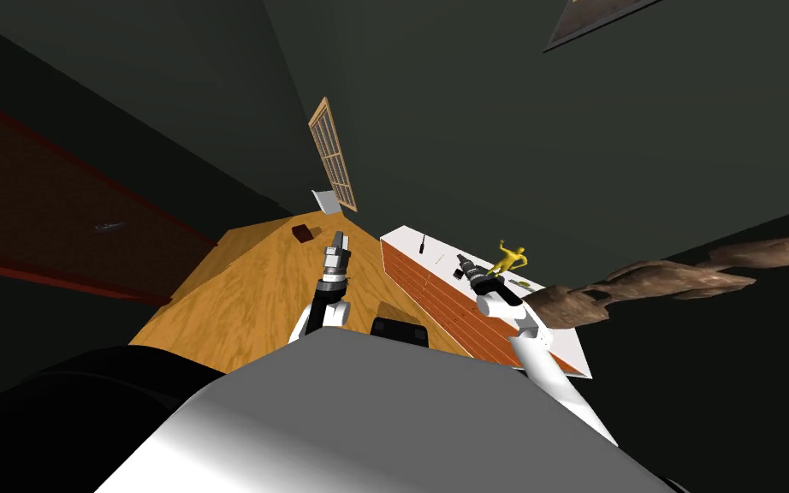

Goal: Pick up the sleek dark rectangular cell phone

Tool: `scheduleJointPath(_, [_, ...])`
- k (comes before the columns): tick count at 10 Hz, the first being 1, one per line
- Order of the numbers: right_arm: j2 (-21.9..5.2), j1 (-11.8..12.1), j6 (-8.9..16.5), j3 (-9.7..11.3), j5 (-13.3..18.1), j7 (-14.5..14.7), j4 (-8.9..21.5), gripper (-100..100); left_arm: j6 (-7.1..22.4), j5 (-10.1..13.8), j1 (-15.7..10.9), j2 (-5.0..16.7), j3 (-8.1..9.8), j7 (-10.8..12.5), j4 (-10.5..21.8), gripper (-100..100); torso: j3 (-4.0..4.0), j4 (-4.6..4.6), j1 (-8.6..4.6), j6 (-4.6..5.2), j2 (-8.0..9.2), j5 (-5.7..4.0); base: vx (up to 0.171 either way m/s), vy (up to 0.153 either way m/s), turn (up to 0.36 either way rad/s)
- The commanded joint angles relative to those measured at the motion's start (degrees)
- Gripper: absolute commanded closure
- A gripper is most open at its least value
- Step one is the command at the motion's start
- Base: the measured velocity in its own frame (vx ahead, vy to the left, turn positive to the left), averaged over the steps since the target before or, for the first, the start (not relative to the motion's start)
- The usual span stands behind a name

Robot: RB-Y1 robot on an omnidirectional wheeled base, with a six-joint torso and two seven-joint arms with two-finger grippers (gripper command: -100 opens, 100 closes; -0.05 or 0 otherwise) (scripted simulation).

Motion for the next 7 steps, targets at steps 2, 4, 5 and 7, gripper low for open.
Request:
scheduleJointPath(2, [-1.4, -1.7, 4.2, 0.7, -1.2, 1.4, 2.3, -100, 0.0, 0.0, 0.0, 0.0, 0.00, 0.0, 0.0, 0, -0.01, 0.00, 0.00, -0.02, -0.01, 0.00, 0.007, 0.008, 0.084])
scheduleJointPath(4, [-2.7, -3.3, 7.2, 1.4, -2.3, 2.6, 4.6, -100, 0.0, 0.0, 0.0, 0.0, 0.00, 0.0, 0.0, 0, -0.01, 0.00, -0.03, -0.02, -0.02, -0.01, 0.010, 0.003, 0.095])
scheduleJointPath(5, [-4.0, -4.9, 8.9, 2.2, -3.4, 3.8, 7.0, -100, 0.0, 0.0, 0.0, 0.0, 0.00, 0.0, 0.0, 0, 0.00, 0.00, -0.04, 0.02, -0.01, -0.01, 0.013, -0.001, 0.117])
scheduleJointPath(7, [-5.1, -6.4, 11.8, 3.0, -4.4, 4.9, 9.3, -100, 0.0, 0.0, 0.0, 0.0, 0.00, 0.0, 0.0, 0, -0.01, -0.01, -0.07, 0.02, -0.01, -0.02, 0.013, -0.007, 0.076])
